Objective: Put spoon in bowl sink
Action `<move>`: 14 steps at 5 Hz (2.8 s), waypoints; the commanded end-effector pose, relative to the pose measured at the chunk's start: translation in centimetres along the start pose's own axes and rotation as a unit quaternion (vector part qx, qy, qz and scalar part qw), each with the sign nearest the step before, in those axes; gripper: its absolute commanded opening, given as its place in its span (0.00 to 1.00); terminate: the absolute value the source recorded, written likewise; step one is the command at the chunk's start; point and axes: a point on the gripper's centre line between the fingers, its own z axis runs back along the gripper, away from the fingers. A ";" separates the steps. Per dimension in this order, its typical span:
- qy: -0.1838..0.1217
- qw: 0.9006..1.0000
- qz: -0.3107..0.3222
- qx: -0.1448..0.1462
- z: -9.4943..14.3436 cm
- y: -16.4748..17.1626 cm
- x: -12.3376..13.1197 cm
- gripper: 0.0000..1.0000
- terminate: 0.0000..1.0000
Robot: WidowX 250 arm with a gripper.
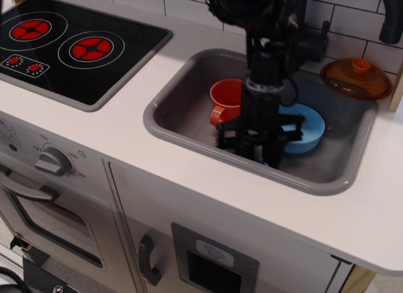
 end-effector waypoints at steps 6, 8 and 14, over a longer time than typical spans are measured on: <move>-0.002 0.997 -0.029 -0.075 6.9 -8.0 -2.4 0.00 0.00; -0.025 0.996 -0.034 -0.081 6.7 -8.8 -1.6 0.00 0.00; -0.077 0.991 -0.058 -0.088 8.1 -7.7 -1.3 1.00 0.00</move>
